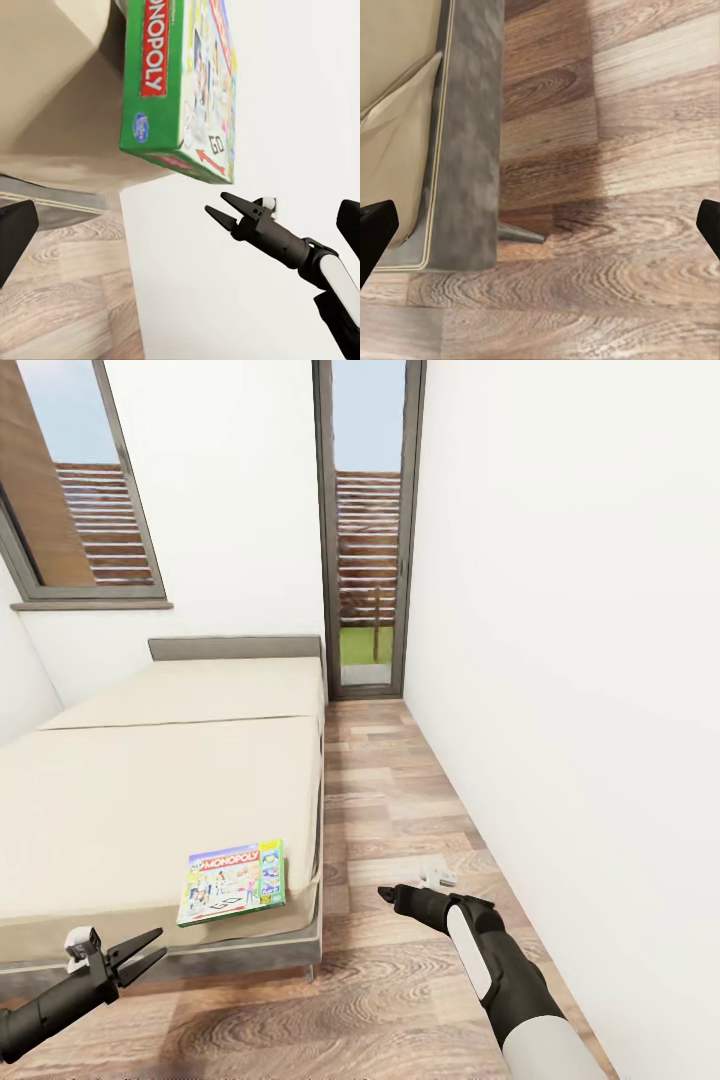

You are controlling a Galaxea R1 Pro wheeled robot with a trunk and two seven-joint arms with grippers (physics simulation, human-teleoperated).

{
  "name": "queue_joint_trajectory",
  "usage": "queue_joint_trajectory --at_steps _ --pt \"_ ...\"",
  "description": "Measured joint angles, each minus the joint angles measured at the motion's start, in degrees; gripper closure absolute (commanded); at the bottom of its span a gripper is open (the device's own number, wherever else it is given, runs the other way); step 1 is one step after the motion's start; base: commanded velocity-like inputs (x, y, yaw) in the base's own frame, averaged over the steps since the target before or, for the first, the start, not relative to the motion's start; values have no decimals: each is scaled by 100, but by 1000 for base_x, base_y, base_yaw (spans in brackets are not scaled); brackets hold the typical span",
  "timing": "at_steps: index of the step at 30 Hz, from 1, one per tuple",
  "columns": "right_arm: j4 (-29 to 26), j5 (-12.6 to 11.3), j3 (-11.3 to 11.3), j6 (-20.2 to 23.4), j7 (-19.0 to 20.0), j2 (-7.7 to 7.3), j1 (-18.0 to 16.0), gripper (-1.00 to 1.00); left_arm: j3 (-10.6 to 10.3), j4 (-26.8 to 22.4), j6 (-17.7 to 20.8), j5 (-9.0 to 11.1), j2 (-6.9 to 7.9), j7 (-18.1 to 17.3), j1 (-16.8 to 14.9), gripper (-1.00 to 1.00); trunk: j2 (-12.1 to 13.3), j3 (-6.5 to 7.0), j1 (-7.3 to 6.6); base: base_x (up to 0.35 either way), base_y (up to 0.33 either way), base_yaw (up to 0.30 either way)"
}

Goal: Put all the toys in the child's room - the three board games (two on the bed and one on the table), the two jigsaw puzzles on the table, and the tennis ball on the table - inside the toy box on the table in the child's room.

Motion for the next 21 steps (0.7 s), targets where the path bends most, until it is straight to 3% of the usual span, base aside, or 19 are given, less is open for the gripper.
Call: queue_joint_trajectory --at_steps 7,21 --pt "0 0 0 0 0 -2 0 -100 1 0 0 0 0 0 0 -100 -204 -134 116 0 0 0" --pt "0 -1 0 0 -1 -1 0 -100 1 0 0 0 0 3 0 -100 -205 -135 116 0 0 0"
